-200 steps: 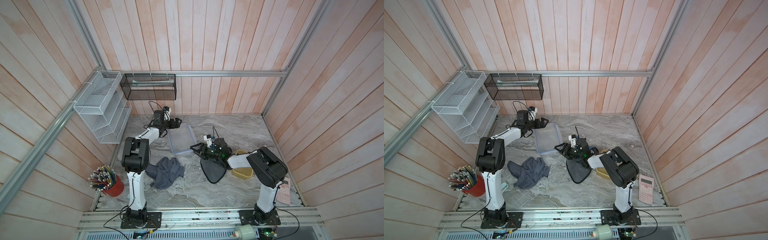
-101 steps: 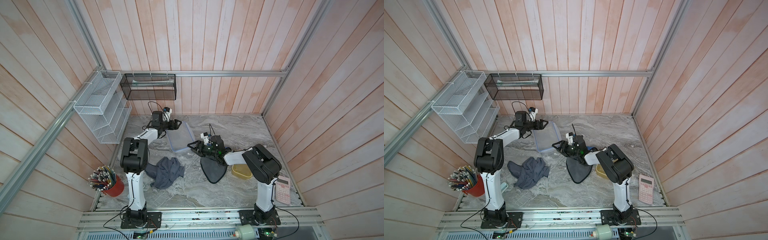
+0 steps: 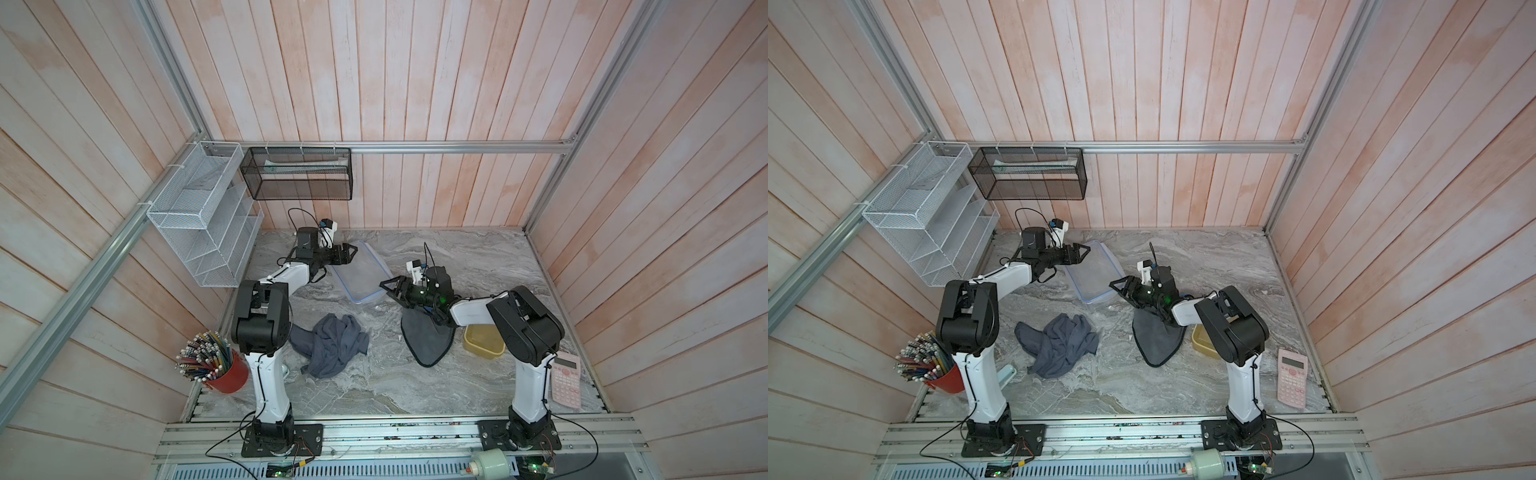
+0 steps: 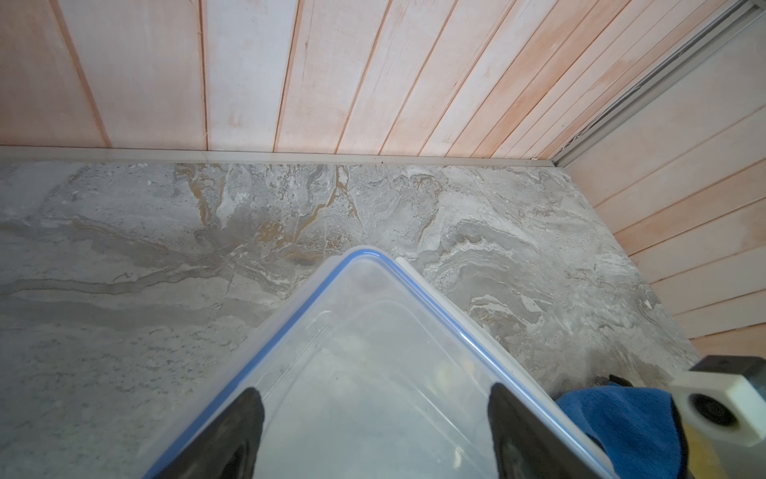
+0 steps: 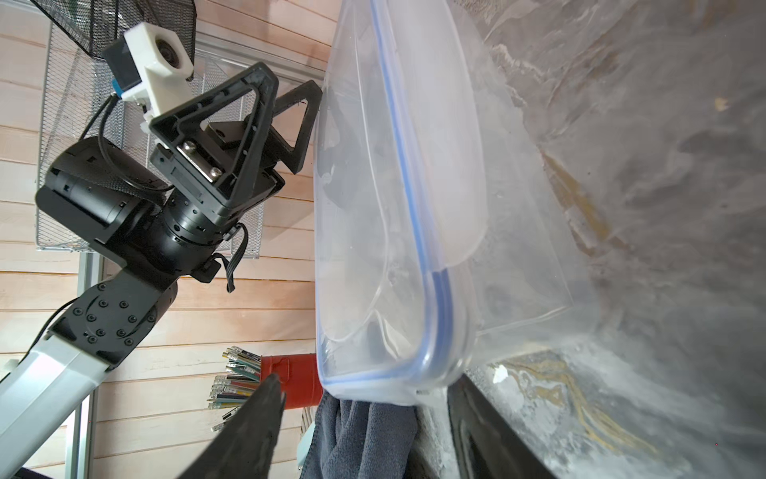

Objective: Wipe the insides of the lunch boxes
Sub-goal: Adjust the lunch box at the center of the board.

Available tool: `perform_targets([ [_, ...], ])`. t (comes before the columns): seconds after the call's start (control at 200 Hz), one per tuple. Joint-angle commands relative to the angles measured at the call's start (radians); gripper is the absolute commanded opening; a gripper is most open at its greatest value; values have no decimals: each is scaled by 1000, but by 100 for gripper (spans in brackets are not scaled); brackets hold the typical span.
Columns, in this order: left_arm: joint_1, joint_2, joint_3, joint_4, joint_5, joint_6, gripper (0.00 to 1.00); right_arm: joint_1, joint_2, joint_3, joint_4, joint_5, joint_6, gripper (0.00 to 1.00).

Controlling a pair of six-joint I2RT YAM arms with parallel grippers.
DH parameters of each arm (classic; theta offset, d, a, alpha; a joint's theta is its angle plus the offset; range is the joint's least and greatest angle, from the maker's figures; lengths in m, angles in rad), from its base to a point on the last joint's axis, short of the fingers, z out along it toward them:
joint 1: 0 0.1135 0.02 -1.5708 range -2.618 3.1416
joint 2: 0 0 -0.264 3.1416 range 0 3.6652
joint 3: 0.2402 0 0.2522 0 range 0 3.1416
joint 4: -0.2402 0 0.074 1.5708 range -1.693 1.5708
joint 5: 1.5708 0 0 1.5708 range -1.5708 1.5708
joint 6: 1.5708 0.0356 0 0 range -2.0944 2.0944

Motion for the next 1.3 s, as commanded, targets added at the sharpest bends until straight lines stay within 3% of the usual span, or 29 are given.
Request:
perform_targets([
  [0.0,5,-41,42,-39,-50,-9,86,-13,10,0,-6,11,-25,65],
  [0.165,9,-62,39,6,-116,2,92,-13,7,8,-4,-8,-31,65],
  [0.555,10,94,154,-45,-144,47,94,10,28,9,33,-28,-6,66],
  [0.88,15,111,115,-38,-3,76,91,7,52,29,35,-33,-2,65],
  [1.29,15,-11,-52,-27,84,67,86,-24,78,92,-10,-39,-33,63],
])
